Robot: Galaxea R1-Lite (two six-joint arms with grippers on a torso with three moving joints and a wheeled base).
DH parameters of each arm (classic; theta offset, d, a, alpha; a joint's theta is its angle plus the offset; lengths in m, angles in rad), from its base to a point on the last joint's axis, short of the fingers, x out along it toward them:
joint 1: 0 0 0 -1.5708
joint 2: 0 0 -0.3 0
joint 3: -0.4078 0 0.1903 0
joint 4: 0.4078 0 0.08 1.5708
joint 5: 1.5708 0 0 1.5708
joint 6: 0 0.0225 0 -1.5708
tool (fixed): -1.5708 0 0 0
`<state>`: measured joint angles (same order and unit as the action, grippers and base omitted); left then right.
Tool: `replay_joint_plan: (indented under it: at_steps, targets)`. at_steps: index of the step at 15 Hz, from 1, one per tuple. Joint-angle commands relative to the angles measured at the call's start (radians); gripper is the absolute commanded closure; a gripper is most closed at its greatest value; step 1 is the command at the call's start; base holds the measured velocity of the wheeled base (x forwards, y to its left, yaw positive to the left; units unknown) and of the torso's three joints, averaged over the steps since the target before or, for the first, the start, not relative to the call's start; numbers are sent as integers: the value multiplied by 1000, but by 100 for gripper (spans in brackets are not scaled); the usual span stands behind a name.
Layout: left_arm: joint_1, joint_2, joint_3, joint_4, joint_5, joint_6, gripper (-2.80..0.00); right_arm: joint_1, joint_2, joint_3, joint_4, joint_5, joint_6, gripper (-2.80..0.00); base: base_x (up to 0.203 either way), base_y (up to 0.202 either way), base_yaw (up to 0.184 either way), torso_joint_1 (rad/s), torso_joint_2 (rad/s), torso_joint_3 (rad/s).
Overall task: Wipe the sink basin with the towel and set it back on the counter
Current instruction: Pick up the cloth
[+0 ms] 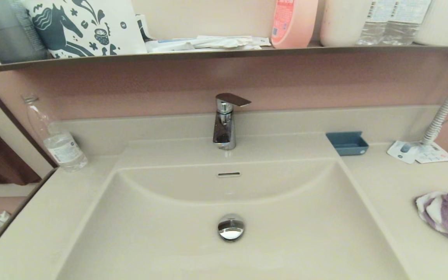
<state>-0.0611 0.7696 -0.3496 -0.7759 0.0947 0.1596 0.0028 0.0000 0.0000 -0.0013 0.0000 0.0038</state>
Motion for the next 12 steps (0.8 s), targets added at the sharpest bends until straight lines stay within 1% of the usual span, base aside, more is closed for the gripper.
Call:
replay_joint_plan:
  at_steps: [1, 3, 4, 7, 8, 12]
  targets:
    - [56, -197, 79, 32, -1, 0, 0, 0, 0, 0, 0, 0, -1, 0, 0, 0, 0, 0, 0, 0]
    - [66, -343, 133, 120, -1, 0, 0, 0, 0, 0, 0, 0, 0, 0, 0, 0, 0, 0, 0, 0]
    - [69, -417, 148, 189, -2, 0, 0, 0, 0, 0, 0, 0, 1, 0, 0, 0, 0, 0, 0, 0]
    - [70, -602, 161, 491, -13, -4, 0, 0, 0, 0, 0, 0, -1, 0, 0, 0, 0, 0, 0, 0]
    - [69, -634, 166, 561, -33, -9, 0, 0, 0, 0, 0, 0, 0, 0, 0, 0, 0, 0, 0, 0]
    - [67, -702, 213, 688, -95, -82, 0, 0, 0, 0, 0, 0, -1, 0, 0, 0, 0, 0, 0, 0]
